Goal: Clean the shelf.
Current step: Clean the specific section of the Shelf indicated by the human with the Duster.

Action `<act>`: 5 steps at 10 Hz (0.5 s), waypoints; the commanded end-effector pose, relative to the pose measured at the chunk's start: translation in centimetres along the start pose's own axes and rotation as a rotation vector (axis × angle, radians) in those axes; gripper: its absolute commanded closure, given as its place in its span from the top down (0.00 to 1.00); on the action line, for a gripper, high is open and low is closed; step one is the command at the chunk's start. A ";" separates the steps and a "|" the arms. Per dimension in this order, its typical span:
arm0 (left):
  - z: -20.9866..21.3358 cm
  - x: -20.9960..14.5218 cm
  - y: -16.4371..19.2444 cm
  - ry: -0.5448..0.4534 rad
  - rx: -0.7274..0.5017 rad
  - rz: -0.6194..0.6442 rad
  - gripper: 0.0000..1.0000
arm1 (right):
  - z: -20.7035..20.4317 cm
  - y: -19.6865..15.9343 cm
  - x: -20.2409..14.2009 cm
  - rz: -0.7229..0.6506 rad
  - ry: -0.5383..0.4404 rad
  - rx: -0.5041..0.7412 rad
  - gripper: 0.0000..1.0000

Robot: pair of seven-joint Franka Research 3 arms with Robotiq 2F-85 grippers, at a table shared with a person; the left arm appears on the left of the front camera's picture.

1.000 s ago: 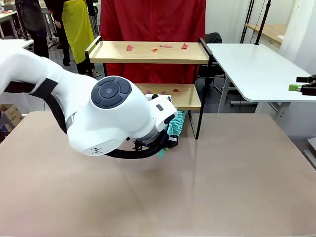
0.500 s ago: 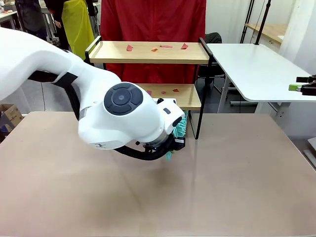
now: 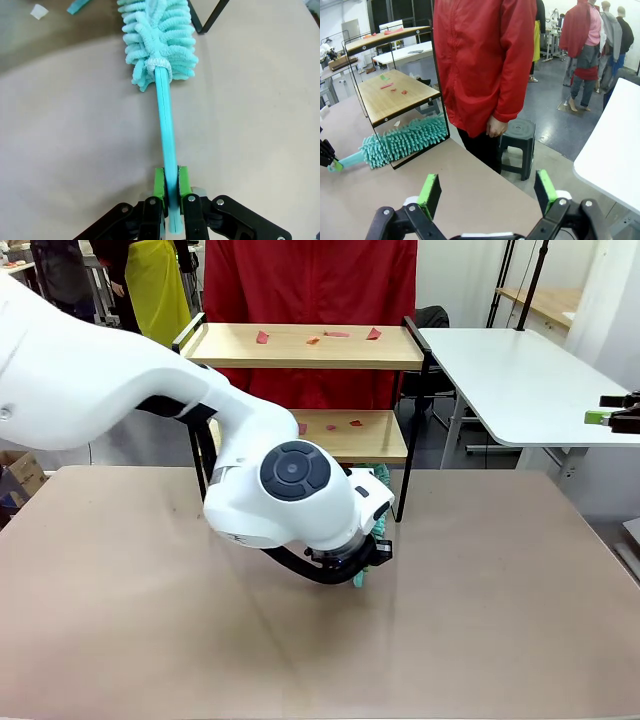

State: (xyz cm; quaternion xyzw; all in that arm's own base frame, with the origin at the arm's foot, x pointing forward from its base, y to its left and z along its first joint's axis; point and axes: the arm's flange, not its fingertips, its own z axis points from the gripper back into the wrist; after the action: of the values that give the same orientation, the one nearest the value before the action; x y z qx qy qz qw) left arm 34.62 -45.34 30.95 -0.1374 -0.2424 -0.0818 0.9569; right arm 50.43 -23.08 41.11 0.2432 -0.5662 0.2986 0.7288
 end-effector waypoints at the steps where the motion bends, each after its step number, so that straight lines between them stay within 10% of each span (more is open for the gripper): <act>1: -1.7 -0.2 -0.7 -0.040 0.007 0.060 0.13 | -0.2 0.3 0.5 -0.012 0.012 -0.015 1.00; 5: -0.3 0.3 -0.2 0.015 0.017 -0.003 0.13 | -0.2 0.3 0.5 -0.012 0.012 -0.015 1.00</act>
State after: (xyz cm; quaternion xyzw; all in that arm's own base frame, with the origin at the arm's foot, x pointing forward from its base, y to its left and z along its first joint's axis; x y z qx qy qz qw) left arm 35.01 -45.95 30.46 -0.1350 -0.2408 -0.0800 0.9578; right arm 50.43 -23.08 41.11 0.2432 -0.5662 0.2986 0.7288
